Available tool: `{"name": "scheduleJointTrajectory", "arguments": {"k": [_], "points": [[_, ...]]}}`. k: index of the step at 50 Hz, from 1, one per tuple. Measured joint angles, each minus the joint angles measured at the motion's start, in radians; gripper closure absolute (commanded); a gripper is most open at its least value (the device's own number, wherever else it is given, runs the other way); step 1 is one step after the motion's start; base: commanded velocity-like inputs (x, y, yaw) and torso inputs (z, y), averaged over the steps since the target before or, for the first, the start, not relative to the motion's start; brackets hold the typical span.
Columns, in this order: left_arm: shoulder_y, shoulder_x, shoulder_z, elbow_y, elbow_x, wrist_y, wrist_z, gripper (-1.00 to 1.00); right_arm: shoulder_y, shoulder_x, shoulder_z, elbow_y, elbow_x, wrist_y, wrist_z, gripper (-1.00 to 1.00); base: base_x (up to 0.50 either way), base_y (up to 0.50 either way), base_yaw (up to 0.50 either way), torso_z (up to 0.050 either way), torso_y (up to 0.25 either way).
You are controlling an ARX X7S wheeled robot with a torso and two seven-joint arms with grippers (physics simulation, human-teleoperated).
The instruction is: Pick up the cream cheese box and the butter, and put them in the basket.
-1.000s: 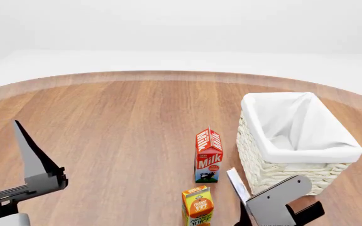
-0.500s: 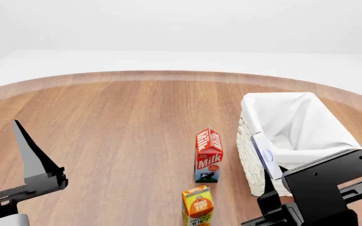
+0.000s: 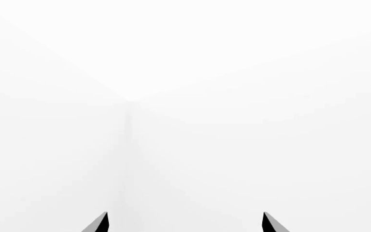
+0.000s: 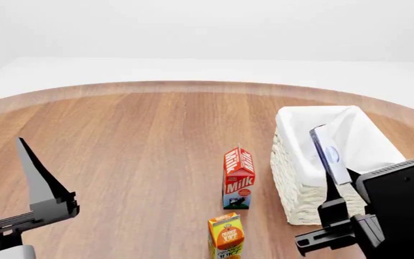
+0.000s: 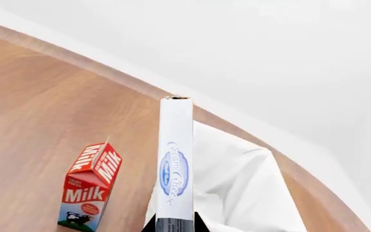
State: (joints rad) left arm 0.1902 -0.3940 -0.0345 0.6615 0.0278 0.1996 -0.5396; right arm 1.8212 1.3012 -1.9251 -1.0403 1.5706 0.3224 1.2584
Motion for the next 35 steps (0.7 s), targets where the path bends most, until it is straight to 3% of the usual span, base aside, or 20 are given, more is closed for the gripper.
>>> {"name": "scheduleJointTrajectory", "arguments": {"k": [16,35], "points": [[0.0,-0.003,0.005,0.001,0.001,-0.002,-0.002,-1.0,0.119,0.055,0.171,0.004,0.164,0.148,-0.011,1.0,0.0,0.0,0.0,0.0,0.0],[-0.006,-0.006,0.014,-0.005,0.002,-0.003,-0.004,-1.0,0.184,0.059,0.256,0.148,0.247,0.259,-0.107,1.0,0.0,0.0,0.0,0.0,0.001]]}}
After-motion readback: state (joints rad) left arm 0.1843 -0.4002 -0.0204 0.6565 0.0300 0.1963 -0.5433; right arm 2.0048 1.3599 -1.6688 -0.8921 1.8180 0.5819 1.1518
